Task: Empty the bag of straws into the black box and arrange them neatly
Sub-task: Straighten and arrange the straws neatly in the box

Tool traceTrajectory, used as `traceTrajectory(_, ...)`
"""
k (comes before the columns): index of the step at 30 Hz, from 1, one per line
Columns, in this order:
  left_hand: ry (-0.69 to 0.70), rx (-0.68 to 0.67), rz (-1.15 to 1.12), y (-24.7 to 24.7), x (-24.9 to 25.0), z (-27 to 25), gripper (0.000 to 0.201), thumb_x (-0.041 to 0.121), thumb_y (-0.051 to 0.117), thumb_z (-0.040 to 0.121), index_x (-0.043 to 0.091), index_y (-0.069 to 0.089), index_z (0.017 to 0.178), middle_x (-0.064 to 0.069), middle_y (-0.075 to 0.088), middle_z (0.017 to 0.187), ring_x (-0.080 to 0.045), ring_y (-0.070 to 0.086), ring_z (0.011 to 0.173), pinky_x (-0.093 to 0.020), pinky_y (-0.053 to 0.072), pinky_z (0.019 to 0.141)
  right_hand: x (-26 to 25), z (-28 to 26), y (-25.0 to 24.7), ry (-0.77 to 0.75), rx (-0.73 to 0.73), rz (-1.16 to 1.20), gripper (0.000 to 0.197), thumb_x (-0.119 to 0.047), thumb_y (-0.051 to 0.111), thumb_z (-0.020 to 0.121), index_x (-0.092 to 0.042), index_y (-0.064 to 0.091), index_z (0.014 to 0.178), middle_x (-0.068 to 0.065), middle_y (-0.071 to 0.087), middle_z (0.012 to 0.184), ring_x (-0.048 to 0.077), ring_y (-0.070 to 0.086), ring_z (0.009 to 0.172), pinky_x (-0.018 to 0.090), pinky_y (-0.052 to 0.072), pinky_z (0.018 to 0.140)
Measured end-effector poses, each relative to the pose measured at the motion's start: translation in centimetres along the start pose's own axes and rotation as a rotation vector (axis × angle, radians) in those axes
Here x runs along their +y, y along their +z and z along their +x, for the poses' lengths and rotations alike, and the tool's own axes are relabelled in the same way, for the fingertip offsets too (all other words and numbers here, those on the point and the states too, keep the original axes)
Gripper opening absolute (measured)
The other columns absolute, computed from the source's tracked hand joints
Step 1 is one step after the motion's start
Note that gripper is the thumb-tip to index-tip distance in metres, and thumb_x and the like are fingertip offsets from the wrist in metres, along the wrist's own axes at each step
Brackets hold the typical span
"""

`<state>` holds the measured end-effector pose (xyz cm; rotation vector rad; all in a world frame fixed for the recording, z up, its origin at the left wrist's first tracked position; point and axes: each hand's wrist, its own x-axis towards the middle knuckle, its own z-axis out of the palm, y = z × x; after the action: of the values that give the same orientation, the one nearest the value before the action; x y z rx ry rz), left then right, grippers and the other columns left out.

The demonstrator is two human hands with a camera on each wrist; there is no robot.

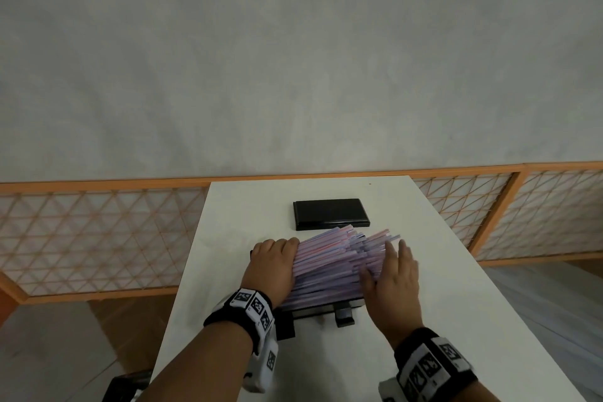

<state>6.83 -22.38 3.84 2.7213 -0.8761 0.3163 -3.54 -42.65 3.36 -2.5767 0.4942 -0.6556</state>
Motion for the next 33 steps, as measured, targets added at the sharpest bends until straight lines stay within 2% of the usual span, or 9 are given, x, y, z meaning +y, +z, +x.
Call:
traceTrajectory(5,0.071,0.08,0.029,0.6,-0.3,-0.1,0.061,0.019,0.076,0.044,0.02,0.053,0.101,0.004,0.063,0.079,-0.019,0.059,0.068,-0.034,0.05,0.065,-0.7,-0.4,0.8,-0.043,-0.092,0.173,0.052,-0.027,0.044,0.098,-0.013,0.03,0.146,0.013,0.015,0.157,0.028,0.017,0.144,0.032,0.014,0.114)
traceTrajectory(9,0.077,0.11,0.038,0.6,-0.4,0.0,0.058,0.02,0.077,0.044,0.021,0.058,0.098,0.005,0.063,0.078,-0.018,0.06,0.068,-0.033,0.051,0.065,0.0,-0.2,1.2,-0.008,-0.116,0.129,0.051,-0.032,0.036,0.1,-0.012,0.029,0.147,0.013,0.014,0.158,0.028,0.008,0.146,0.036,0.008,0.118)
traceTrajectory(13,0.066,0.096,0.057,0.6,-0.3,0.0,0.058,0.023,0.079,0.041,0.022,0.059,0.096,0.007,0.063,0.077,-0.016,0.06,0.067,-0.031,0.051,0.064,0.4,-0.5,0.6,-0.003,-0.072,0.116,0.07,-0.063,0.021,0.093,-0.023,0.016,0.15,0.007,0.0,0.159,0.023,-0.005,0.147,0.04,-0.003,0.117)
traceTrajectory(16,0.027,0.085,0.034,0.8,-0.4,0.0,0.053,0.02,0.076,0.049,0.022,0.06,0.1,0.005,0.064,0.081,-0.018,0.06,0.072,-0.033,0.05,0.069,0.0,-1.6,0.3,-0.174,0.103,0.076,0.057,-0.06,0.025,0.092,-0.024,0.037,0.135,0.009,0.029,0.148,0.026,0.022,0.138,0.047,0.017,0.111)
traceTrajectory(18,0.001,0.058,0.031,0.8,-0.3,0.0,0.051,0.019,0.072,0.055,0.023,0.056,0.103,0.004,0.065,0.084,-0.019,0.06,0.075,-0.034,0.049,0.072,-1.0,-2.6,0.5,-0.507,0.125,0.065,0.04,-0.049,0.039,0.092,-0.021,0.05,0.118,0.007,0.048,0.125,0.025,0.043,0.117,0.041,0.035,0.101)
traceTrajectory(21,-0.013,0.017,0.024,0.5,-0.1,0.2,0.044,0.023,0.064,0.068,0.023,0.051,0.11,0.003,0.064,0.094,-0.023,0.059,0.086,-0.036,0.045,0.08,-2.8,-3.6,2.1,-0.866,-0.21,-0.134,0.048,-0.044,0.063,0.069,-0.021,0.061,0.112,-0.001,0.061,0.112,0.019,0.055,0.102,0.033,0.043,0.094)
traceTrajectory(24,-0.012,0.01,0.022,0.3,0.1,0.0,0.039,0.025,0.059,0.075,0.021,0.054,0.113,0.001,0.063,0.1,-0.024,0.057,0.091,-0.036,0.042,0.086,-5.0,-3.3,3.2,-0.661,-0.537,-0.347,0.082,-0.048,0.065,0.04,-0.019,0.067,0.116,-0.001,0.066,0.113,0.019,0.062,0.104,0.036,0.04,0.102)
traceTrajectory(28,0.005,0.037,-0.006,0.5,-0.2,-0.2,0.036,0.026,0.062,0.07,0.022,0.057,0.106,0.003,0.064,0.089,-0.02,0.059,0.081,-0.035,0.047,0.077,-7.0,-0.9,3.3,-0.646,-0.659,-0.461,0.078,-0.03,0.062,0.072,-0.003,0.036,0.141,0.015,0.041,0.142,0.033,0.035,0.132,0.044,0.008,0.117)
traceTrajectory(33,0.063,0.096,0.013,0.8,-0.5,-0.2,0.041,0.025,0.067,0.059,0.023,0.056,0.099,0.006,0.063,0.079,-0.017,0.058,0.069,-0.032,0.05,0.066,-8.5,0.5,2.9,-0.602,-0.75,-0.599,0.069,-0.042,0.062,0.073,-0.008,0.045,0.131,0.014,0.045,0.133,0.032,0.039,0.122,0.048,0.024,0.107)
